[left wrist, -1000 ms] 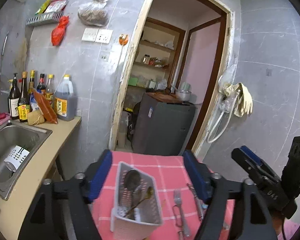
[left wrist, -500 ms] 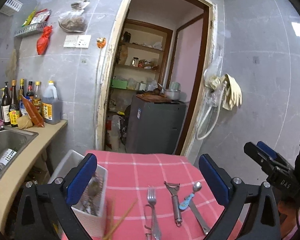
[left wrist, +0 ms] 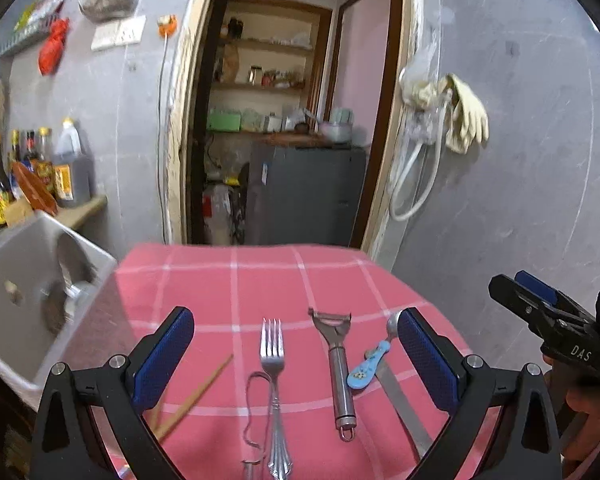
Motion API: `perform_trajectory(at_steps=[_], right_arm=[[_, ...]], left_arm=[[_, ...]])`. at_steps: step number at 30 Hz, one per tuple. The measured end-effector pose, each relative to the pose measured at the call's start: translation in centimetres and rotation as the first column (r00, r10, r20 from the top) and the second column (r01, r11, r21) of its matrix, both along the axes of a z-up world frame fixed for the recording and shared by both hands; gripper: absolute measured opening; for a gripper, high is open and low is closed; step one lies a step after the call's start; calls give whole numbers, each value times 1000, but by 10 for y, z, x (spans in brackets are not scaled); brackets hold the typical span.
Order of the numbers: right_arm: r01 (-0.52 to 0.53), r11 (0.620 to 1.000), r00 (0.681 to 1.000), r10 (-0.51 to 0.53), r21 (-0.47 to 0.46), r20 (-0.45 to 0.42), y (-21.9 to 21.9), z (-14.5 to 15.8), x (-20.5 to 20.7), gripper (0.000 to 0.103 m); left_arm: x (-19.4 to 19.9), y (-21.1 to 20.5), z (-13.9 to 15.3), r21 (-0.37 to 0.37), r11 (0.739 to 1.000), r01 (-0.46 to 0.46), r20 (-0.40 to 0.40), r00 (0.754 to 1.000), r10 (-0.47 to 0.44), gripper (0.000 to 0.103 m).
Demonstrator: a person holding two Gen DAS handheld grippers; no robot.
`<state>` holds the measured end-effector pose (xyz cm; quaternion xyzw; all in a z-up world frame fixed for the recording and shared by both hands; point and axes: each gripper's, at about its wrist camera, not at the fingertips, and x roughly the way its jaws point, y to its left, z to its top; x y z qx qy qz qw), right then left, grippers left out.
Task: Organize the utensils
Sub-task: 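Move both open tools back over the remaining utensils, then grasp the silver fork with the left tool while the right tool grasps the knife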
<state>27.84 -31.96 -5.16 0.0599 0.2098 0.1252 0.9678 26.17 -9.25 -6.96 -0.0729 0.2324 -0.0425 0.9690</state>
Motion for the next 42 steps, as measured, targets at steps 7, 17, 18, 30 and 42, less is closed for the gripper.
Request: perform_trajectory(at_steps=[7,17,18,30,42], right_arm=[[-17,998,990,25,58,-142,-10,-52,47,102],[-70,991,935,104,110,-340,5,-100,93,79],[-71,991,928,108,117,-356,7,-105,97,76],[-108,982,880,168,157,-445,26,-135,127,47],[-67,966,856,185,249,-484,12,-149,131,21]], left_arm=[[39,0,-35,-20,1000,-23,-97,995,21,102],[98,19,-72,-107,994,-4,-304,952,-28,83],[101,20,-74,-113,994,3,-314,949,-38,79],[140,29,-95,-212,975,70,-406,901,-153,49],[141,28,-93,-244,964,108,-427,881,-206,21]])
